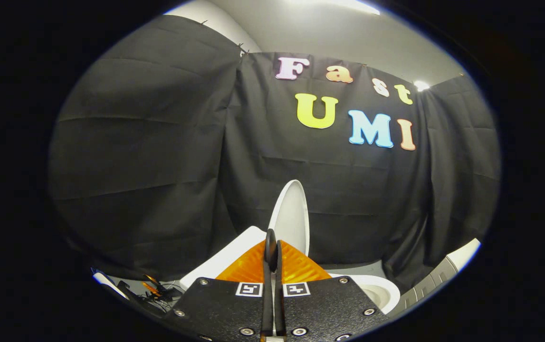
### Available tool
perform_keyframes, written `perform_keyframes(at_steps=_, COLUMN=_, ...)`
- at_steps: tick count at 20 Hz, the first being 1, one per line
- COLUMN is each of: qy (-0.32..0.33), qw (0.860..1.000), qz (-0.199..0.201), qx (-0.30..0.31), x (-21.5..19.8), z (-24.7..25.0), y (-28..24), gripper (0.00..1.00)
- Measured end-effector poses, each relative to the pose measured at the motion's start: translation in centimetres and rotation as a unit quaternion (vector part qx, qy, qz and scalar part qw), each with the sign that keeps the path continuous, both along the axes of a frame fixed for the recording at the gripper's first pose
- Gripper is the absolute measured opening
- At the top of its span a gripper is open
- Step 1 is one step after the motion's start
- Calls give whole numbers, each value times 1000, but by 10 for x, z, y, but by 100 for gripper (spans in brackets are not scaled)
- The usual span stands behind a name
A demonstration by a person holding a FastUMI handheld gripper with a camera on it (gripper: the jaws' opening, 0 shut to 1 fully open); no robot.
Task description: Open the toilet lid.
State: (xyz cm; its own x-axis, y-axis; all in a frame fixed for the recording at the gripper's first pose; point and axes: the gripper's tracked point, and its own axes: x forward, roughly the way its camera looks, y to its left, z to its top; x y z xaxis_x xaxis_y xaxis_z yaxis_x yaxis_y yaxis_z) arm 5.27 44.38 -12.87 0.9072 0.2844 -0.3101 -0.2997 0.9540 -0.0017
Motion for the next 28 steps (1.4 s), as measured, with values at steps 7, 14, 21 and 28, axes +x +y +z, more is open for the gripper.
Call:
perform_keyframes(at_steps=7, qy=-5, qw=1000, qz=1, qx=5, x=1, z=-4, y=18, gripper=2)
perform_keyframes(at_steps=14, qy=-7, qw=1000, qz=1, qx=-5, x=2, z=-9, y=24, gripper=2)
perform_keyframes(at_steps=21, qy=24, qw=999, qz=39, qx=-3, x=0, z=-12, y=24, gripper=18)
perform_keyframes(at_steps=28, qy=52, qw=991, qz=44, qx=114, x=-11, z=21, y=12, gripper=96)
